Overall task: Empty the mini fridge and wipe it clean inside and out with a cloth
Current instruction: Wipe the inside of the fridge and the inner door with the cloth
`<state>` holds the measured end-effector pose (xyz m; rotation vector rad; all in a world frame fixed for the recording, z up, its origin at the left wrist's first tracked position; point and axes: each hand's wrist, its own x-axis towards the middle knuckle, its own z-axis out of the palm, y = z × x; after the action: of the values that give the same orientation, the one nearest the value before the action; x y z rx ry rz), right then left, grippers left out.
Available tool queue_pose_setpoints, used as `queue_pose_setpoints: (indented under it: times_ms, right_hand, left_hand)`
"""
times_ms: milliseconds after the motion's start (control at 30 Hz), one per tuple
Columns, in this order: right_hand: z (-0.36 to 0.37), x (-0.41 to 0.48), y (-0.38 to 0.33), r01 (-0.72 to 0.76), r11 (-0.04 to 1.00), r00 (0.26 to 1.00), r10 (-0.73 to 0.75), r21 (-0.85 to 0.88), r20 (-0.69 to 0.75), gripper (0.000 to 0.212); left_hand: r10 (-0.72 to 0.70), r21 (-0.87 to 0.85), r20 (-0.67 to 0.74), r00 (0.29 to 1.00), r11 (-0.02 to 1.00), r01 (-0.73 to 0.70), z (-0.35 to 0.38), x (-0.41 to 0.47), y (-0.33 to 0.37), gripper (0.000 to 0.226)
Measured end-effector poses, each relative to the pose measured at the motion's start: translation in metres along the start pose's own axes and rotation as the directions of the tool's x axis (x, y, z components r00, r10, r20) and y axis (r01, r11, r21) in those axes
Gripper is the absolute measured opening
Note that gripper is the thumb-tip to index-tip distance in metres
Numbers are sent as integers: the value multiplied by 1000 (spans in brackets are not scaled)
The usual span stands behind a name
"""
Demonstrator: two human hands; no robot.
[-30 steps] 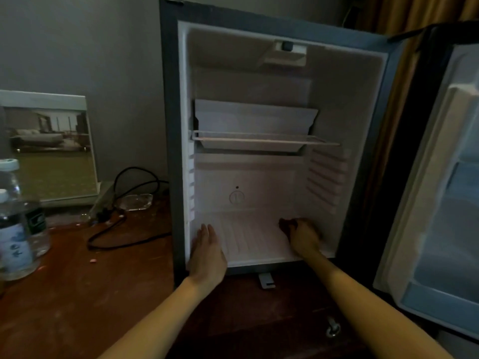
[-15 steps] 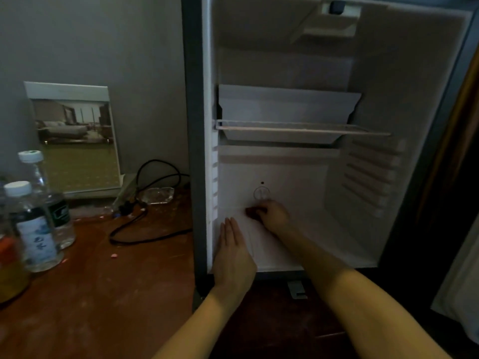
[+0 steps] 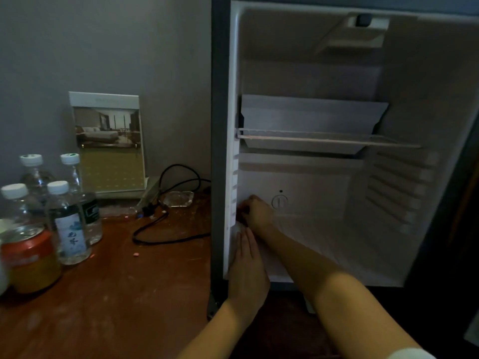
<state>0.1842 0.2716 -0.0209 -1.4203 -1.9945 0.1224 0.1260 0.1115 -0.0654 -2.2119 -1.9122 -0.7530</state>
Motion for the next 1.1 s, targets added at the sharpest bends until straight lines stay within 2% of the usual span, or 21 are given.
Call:
queue_pose_setpoints:
  times_ms: [133, 233, 300, 433, 533, 667, 767, 833, 867, 933, 967, 1000, 1100]
  right_hand:
    - [-11, -8, 4, 75, 996, 993, -79, 39, 91, 19]
    - [-29, -28, 7, 170, 978, 963, -192, 124, 187, 18]
    - [-41, -47, 7, 195, 963, 944, -236, 185, 230, 17]
    - [-52, -88, 8, 253, 929, 909, -324, 270, 263, 18]
    - [-62, -114, 5, 240, 924, 914, -319, 299, 250, 19]
    - [-85, -148, 2, 204, 934, 916, -288, 293, 280, 20]
    - [-111, -174, 10, 87, 937, 952, -178, 337, 250, 20]
    - [-132, -192, 16, -43, 901, 992, -14, 433, 129, 17]
    - [-142, -200, 19, -89, 861, 996, 73, 501, 52, 14]
    - [-166, -216, 23, -116, 808, 975, 203, 577, -88, 15]
    - [-180, -223, 24, -126, 816, 959, 247, 565, -142, 16]
    - [-193, -230, 26, -139, 835, 944, 275, 533, -185, 17]
    - [-230, -248, 27, -124, 882, 927, 267, 455, -264, 14]
  left_hand:
    - [4, -49, -102, 995, 999, -9, -1, 1, -1, 93]
    - [-39, -175, -172, 984, 985, 8, 0, 4, 0, 94]
    - [-94, -250, -192, 977, 967, 44, -5, 4, 3, 90]
    - [-149, -438, -139, 979, 896, 75, -12, 1, 2, 62]
    - [-174, -545, -97, 980, 833, 94, -16, -9, -1, 50]
    - [-26, -550, -48, 999, 835, -5, -21, -33, 6, 42]
    - [13, -634, -76, 997, 771, -58, -28, -44, 24, 39]
    - [-23, -752, -46, 999, 659, -20, -34, -45, 48, 32]
    - [-47, -835, 12, 999, 549, 36, -39, -44, 64, 27]
    - [-37, -949, 199, 979, 244, 202, -53, -43, 98, 20]
    - [-5, -954, 277, 961, 120, 275, -59, -42, 114, 20]
    - [27, -944, 330, 944, 37, 329, -65, -42, 128, 21]
    - [144, -863, 457, 878, -165, 477, -77, -40, 158, 31]
